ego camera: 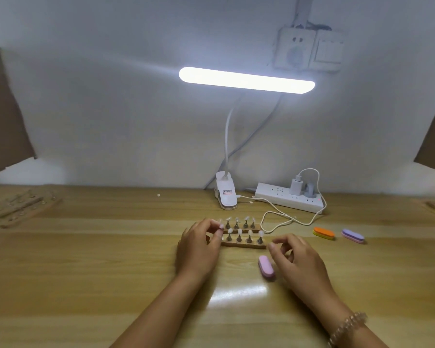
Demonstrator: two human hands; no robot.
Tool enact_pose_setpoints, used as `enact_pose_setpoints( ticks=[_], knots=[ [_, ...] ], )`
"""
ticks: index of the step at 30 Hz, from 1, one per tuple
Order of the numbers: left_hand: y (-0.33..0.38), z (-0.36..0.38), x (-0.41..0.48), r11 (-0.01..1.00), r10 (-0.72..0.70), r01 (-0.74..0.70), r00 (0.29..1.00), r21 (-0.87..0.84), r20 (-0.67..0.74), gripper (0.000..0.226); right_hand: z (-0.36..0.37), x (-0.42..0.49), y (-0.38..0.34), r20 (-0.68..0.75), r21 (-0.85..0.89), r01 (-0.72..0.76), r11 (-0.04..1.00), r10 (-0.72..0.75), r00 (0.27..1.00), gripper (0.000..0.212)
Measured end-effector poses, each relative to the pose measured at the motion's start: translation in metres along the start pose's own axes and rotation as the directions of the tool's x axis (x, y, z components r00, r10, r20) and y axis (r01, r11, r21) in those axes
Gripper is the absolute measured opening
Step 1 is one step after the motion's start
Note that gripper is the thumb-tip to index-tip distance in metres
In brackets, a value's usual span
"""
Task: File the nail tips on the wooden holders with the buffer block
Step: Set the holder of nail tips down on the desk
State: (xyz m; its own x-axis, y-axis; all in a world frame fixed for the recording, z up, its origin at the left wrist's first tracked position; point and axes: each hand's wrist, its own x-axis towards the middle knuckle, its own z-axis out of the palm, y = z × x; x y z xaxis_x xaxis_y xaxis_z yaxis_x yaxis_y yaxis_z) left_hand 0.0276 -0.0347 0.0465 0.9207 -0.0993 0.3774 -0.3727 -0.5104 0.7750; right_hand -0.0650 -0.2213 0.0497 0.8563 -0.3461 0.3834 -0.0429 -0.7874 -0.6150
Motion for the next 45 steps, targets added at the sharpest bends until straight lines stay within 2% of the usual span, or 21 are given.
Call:
enact_pose_setpoints(
  ticks=[7, 14, 21, 27, 33, 38, 45],
  knots=[
    [0.003, 0.001, 0.001, 0.994, -0.080, 0.077, 0.996, 0.080, 0.041, 0.006, 0.005, 0.011, 0.006, 0.102, -0.055, -0.070, 0.996, 0.075, 0.992, 0.031],
    [0.002, 0.000, 0.003, 0.983, -0.078, 0.059, 0.992, 0.173, 0.103, 0.006, 0.009, 0.020, 0.008, 0.135, -0.096, -0.086, 0.992, 0.099, 0.986, 0.032],
    [0.000, -0.001, 0.006, 0.983, -0.059, 0.037, 0.991, 0.179, 0.120, 0.005, 0.012, 0.025, 0.013, 0.143, -0.066, -0.108, 0.992, 0.116, 0.983, 0.022],
    [-0.002, -0.001, 0.005, 0.982, -0.040, 0.016, 0.992, 0.190, 0.123, 0.005, 0.010, 0.032, 0.012, 0.216, -0.094, -0.104, 0.990, 0.123, 0.969, 0.033],
    [-0.003, -0.003, 0.003, 0.989, -0.017, -0.007, 0.988, 0.151, 0.156, 0.009, 0.007, 0.030, 0.012, 0.173, -0.087, -0.083, 0.993, 0.097, 0.980, 0.026],
    [-0.002, -0.003, 0.001, 0.989, 0.034, -0.064, 0.976, 0.131, 0.217, 0.011, -0.004, 0.026, 0.014, 0.169, -0.011, -0.053, 0.999, 0.054, 0.984, 0.015],
    [0.000, 0.001, -0.003, 0.982, 0.111, -0.145, 0.960, 0.117, 0.258, 0.010, -0.009, 0.015, 0.020, 0.131, -0.053, -0.006, 0.999, 0.013, 0.991, 0.013]
  ],
)
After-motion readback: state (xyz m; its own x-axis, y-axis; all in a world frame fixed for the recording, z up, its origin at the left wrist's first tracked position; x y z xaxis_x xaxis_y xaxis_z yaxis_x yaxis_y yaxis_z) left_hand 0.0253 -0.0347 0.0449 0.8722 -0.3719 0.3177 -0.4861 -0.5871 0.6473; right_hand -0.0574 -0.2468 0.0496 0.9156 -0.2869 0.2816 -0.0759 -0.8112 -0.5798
